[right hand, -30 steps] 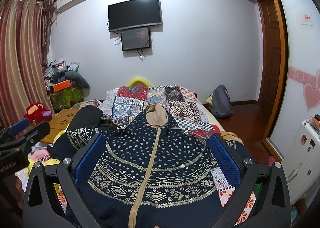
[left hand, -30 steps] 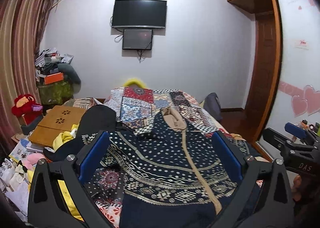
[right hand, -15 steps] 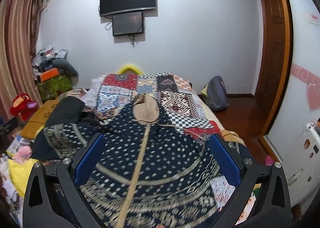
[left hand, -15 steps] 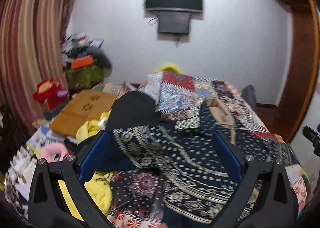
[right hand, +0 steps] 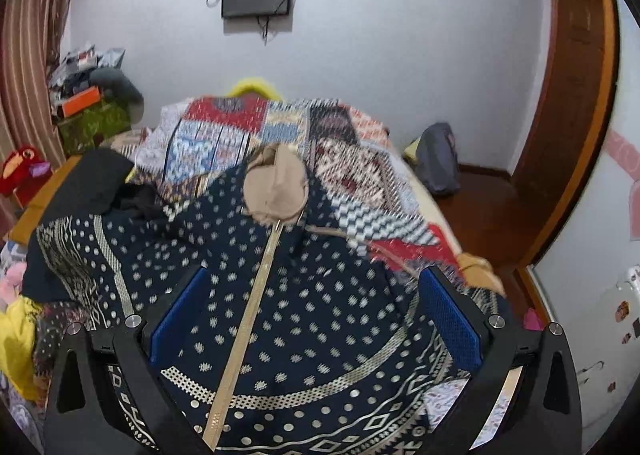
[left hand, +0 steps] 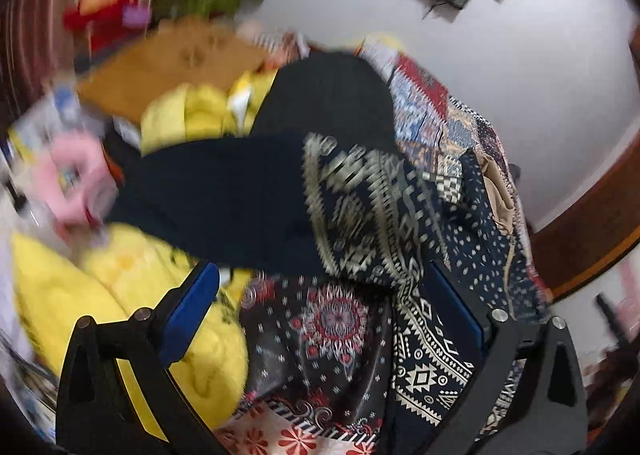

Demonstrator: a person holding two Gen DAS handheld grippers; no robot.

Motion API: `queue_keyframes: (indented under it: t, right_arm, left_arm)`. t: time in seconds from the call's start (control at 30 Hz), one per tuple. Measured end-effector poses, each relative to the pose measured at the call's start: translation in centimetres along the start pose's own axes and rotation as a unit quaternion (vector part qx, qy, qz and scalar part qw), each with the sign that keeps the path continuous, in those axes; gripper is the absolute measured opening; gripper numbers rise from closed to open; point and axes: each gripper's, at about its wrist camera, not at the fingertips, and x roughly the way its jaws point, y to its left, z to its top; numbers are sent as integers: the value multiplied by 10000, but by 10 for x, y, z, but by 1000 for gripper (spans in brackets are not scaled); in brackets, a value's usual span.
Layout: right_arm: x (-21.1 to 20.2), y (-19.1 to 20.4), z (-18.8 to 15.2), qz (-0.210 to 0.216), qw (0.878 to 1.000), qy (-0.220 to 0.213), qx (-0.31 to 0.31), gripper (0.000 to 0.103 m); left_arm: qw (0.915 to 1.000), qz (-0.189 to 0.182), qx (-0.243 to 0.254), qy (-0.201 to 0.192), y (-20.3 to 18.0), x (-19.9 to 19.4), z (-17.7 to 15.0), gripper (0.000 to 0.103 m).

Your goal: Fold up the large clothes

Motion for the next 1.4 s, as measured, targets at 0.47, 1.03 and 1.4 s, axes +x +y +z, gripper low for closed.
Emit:
queue_keyframes:
  t: [0.47,1.03,1.4]
  right_arm:
    - [37,15,-13,-65,9980,554,-281,103]
    - [45,32,-14,-213,9964,615,-545,103]
    - [38,43,-19,-277,9943,554,-863,103]
  left_arm:
    - [9686,-1053,-2151,667,108,75,9,95]
    - [9842,2,-1630,689,90,115,10,76]
    - [9858,452,-1615,0,100,96,13,6]
